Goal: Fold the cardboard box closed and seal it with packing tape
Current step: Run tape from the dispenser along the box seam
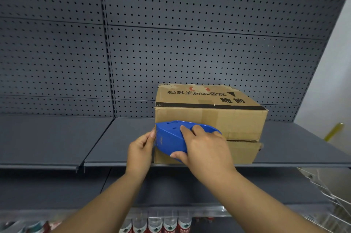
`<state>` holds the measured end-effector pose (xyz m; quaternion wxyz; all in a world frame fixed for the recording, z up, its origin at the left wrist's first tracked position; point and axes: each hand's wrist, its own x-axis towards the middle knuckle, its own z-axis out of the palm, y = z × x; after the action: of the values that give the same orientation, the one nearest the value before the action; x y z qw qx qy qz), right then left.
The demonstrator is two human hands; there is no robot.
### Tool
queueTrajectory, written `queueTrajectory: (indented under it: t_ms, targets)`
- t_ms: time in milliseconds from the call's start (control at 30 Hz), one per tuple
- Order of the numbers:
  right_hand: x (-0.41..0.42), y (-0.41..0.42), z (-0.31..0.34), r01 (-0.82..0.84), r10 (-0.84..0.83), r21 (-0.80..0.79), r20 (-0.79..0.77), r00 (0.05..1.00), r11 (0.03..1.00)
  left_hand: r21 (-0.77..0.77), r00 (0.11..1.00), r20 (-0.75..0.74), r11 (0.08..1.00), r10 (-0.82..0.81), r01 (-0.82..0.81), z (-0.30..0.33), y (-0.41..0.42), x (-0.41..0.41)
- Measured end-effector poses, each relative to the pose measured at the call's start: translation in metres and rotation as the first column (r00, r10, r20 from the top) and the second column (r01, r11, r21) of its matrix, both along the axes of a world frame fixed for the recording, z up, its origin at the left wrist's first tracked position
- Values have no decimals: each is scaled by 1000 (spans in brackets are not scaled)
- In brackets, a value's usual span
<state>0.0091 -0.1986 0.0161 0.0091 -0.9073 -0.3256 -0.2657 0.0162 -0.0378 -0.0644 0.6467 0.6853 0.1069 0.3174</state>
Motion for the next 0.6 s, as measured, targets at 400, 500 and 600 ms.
queueTrajectory:
  t_ms: [400,500,600]
  targets:
    - [3,-3,-1,10,-9,-49,28,1000,999,242,997,-73,969,-24,41,-1,4,7]
    - [2,-3,2,71,-66,-76,69,995,995,237,997,-62,970,-36,50,1,0,9]
    - [7,-8,-2,-52,54,-47,32,998,997,219,997,-73,975,0,17,1,-3,10]
